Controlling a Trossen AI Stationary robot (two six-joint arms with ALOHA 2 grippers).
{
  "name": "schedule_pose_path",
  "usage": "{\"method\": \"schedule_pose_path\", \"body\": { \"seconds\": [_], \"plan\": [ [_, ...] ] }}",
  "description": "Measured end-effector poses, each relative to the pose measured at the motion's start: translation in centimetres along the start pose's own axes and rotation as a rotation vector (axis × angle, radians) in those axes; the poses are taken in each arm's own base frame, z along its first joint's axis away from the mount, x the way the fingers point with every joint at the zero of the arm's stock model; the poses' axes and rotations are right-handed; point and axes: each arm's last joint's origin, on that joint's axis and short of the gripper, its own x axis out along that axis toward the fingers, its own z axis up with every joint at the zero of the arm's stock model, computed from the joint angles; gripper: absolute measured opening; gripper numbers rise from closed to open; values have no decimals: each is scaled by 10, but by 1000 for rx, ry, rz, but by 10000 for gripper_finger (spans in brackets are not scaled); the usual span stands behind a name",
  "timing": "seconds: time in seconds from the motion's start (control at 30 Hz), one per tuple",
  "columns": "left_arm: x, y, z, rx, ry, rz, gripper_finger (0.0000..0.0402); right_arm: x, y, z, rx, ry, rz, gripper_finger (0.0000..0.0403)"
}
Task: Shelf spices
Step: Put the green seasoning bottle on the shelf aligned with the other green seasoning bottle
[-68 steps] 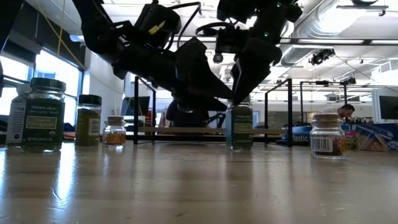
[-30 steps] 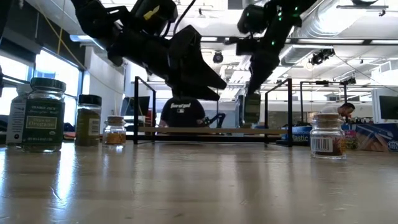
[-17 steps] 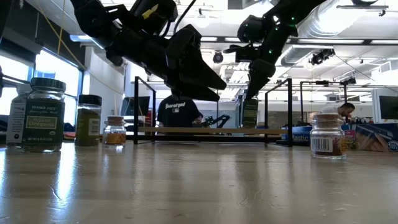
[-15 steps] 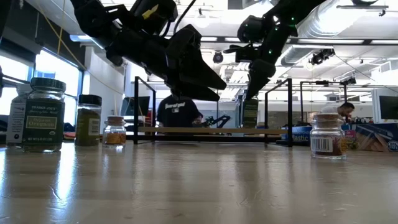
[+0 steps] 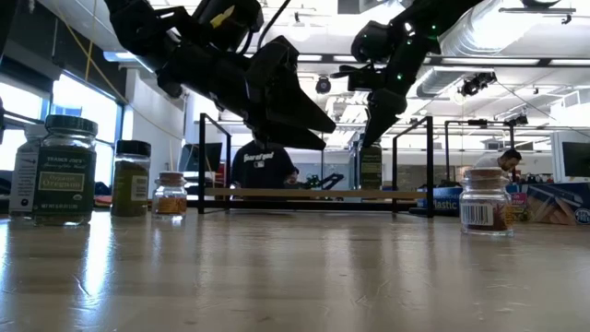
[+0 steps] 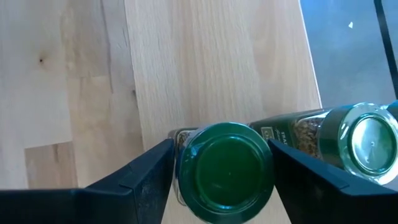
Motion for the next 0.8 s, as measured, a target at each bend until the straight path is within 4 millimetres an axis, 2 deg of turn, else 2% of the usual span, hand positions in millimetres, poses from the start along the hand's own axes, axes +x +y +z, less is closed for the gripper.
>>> {"method": "schedule_pose_path", "body": {
  "seconds": [0.43, 0.8],
  "plan": [
    [0, -1, 0, 0, 1, -4, 287, -2, 21, 9, -142, 41, -105, 251],
    [0, -1, 0, -7, 1, -2, 287, -12, 19, 12, -140, 6, -158, 251]
  ]
}}
